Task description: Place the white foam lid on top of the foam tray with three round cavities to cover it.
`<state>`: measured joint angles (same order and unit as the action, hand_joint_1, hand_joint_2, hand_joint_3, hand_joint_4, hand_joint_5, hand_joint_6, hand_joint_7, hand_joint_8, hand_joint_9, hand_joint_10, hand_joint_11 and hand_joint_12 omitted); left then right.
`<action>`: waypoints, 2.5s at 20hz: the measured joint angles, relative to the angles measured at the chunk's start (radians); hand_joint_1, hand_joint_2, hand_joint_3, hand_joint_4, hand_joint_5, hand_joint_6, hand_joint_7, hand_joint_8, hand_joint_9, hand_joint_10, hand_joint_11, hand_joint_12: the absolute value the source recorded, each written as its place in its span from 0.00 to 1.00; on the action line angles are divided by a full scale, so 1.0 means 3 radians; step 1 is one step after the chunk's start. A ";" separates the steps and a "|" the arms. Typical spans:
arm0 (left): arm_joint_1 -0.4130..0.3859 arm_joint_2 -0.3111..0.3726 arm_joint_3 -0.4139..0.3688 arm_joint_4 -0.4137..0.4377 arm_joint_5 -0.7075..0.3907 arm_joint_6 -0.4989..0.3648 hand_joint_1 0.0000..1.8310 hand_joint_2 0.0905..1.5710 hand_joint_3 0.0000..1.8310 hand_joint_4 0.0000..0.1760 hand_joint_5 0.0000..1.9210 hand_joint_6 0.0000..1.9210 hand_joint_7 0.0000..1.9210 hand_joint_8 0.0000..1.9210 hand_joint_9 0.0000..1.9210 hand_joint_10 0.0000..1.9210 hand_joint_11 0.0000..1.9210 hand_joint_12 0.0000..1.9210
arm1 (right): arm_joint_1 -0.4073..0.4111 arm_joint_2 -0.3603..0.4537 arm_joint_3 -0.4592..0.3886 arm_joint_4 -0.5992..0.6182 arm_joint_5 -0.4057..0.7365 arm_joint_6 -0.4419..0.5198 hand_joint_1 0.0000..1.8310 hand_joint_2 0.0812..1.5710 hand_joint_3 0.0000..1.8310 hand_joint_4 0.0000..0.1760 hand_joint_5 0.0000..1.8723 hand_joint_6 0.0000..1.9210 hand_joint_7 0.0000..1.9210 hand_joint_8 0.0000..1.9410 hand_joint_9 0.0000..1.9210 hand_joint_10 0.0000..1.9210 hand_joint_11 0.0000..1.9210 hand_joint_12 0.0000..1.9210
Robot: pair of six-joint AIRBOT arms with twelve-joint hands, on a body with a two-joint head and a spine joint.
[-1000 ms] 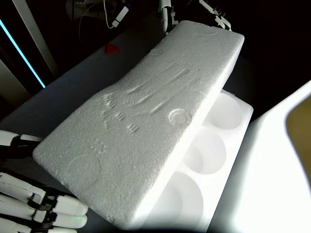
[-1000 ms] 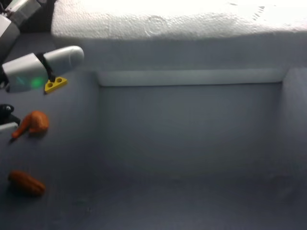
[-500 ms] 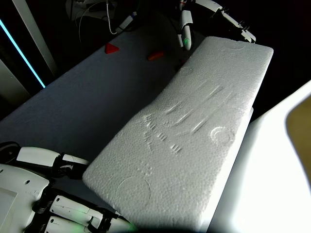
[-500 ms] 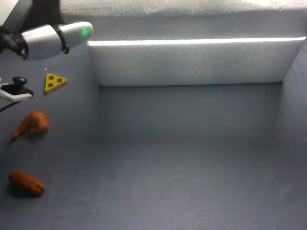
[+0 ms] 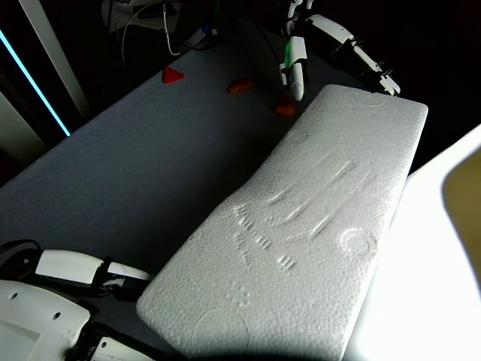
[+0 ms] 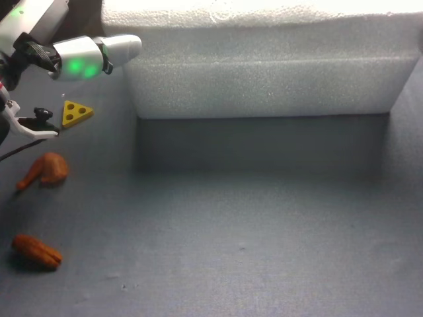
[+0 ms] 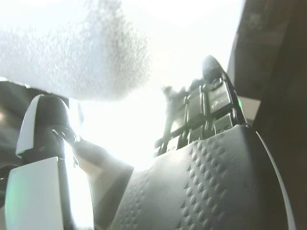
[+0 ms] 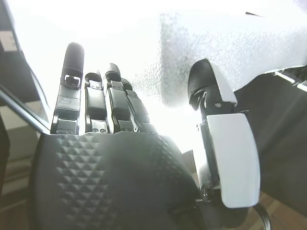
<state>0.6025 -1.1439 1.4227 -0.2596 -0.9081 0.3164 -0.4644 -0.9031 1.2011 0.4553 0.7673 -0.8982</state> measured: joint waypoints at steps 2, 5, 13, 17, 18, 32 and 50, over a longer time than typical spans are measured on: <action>0.0000 -0.0010 0.0019 0.0027 0.0013 -0.0001 0.41 0.66 0.00 0.00 0.10 0.00 0.00 0.00 0.00 0.00 0.00 0.11 | 0.0006 -0.0031 0.0069 -0.0022 -0.0089 -0.0004 0.26 0.80 0.00 0.00 0.00 0.00 0.00 0.00 0.01 0.01 0.00 0.36; -0.0018 -0.0075 0.0092 0.0005 0.0056 0.0000 0.40 0.66 0.00 0.00 0.10 0.00 0.00 0.00 0.00 0.00 0.00 0.15 | 0.0048 -0.0111 0.0177 0.0005 -0.0225 -0.0004 0.23 0.81 0.00 0.00 0.00 0.00 0.00 0.00 0.00 0.00 0.00 0.13; 0.0027 -0.0108 0.0126 -0.0100 0.0131 0.0062 0.31 0.66 0.00 0.00 0.04 0.00 0.00 0.00 0.00 0.00 0.01 0.01 | 0.0108 -0.0210 0.0328 0.0000 -0.0381 0.0009 0.32 0.77 0.00 0.00 0.00 0.00 0.00 0.00 0.00 0.00 0.00 0.00; 0.0111 -0.0108 0.0126 -0.0128 0.0109 0.0094 0.29 0.66 0.00 0.00 0.01 0.00 0.00 0.00 0.00 0.00 0.01 0.02 | 0.0122 -0.0245 0.0369 0.0013 -0.0416 0.0006 0.28 0.75 0.00 0.00 0.00 0.00 0.00 0.00 0.00 0.00 0.00 0.00; 0.0134 -0.0108 0.0125 -0.0137 0.0125 0.0100 0.27 0.65 0.00 0.00 0.01 0.00 0.00 0.00 0.00 0.00 0.00 0.11 | 0.0122 -0.0245 0.0369 0.0011 -0.0420 0.0005 0.28 0.75 0.00 0.00 0.00 0.00 0.00 0.00 0.00 0.00 0.00 0.00; 0.0182 -0.0104 0.0104 -0.0114 0.0177 0.0092 0.25 0.67 0.00 0.00 0.03 0.00 0.00 0.00 0.00 0.00 0.00 0.15 | 0.0036 -0.0158 0.0233 0.0127 -0.0361 -0.0069 0.28 0.76 0.00 0.00 0.00 0.00 0.00 0.00 0.00 0.00 0.00 0.00; 0.0183 -0.0036 0.0039 -0.0106 0.0060 0.0090 0.29 0.67 0.00 0.00 0.03 0.00 0.00 0.00 0.00 0.00 0.00 0.00 | 0.0013 0.0006 0.0106 0.0141 -0.0367 -0.0160 0.24 0.80 0.00 0.00 0.00 0.00 0.00 0.00 0.00 0.00 0.00 0.12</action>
<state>0.6575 -1.1545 1.4345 -0.2913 -0.8902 0.3435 -0.4606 -0.9012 1.2327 0.4976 0.6571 -0.9463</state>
